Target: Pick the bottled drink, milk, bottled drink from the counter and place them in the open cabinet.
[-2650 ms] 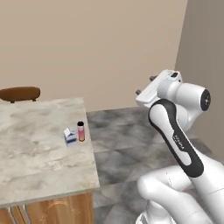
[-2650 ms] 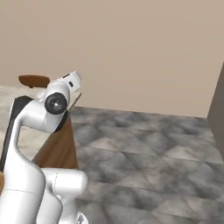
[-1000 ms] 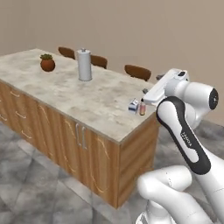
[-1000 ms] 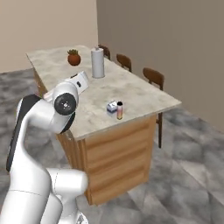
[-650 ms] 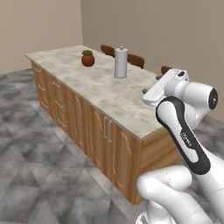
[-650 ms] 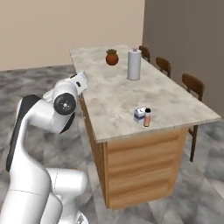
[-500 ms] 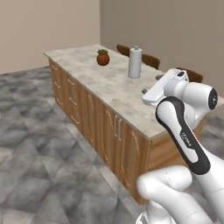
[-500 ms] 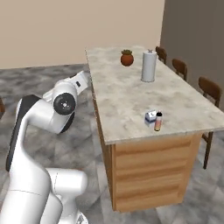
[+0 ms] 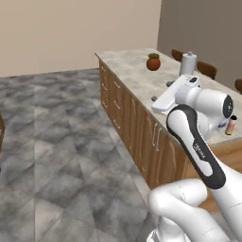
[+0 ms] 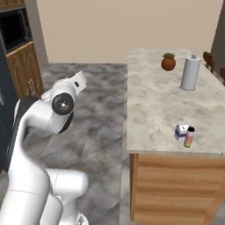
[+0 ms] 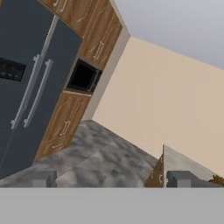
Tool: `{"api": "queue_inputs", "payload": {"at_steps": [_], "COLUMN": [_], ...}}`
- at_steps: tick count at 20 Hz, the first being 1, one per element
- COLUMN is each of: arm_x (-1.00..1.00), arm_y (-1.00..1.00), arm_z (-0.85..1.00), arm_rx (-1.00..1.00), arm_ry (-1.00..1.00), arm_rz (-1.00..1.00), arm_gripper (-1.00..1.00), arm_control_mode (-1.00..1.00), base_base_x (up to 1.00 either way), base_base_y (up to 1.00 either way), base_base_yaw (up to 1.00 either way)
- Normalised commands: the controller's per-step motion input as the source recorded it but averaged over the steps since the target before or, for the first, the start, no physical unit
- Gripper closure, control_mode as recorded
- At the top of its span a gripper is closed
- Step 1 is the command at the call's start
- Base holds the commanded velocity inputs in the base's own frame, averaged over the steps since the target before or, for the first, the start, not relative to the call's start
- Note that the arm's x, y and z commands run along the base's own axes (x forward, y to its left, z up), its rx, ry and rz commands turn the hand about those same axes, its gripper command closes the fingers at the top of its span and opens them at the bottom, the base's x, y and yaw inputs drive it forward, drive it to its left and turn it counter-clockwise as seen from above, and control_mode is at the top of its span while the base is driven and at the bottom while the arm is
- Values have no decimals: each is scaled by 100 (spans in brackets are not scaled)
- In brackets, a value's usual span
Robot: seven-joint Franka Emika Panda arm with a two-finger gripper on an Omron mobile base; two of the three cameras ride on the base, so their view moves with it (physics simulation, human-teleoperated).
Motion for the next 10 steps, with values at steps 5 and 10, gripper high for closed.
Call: {"api": "queue_inputs", "payload": {"at_steps": [5, 10], "arm_x": [0, 0], "arm_y": [0, 0], "arm_z": [0, 0], "arm_rx": [0, 0], "arm_ry": [0, 0], "arm_rz": [0, 0], "arm_gripper": [-100, -100], "arm_control_mode": [100, 100], "base_base_x": [0, -6], "base_base_y": [0, -64], "base_base_yaw": [18, 1]}}
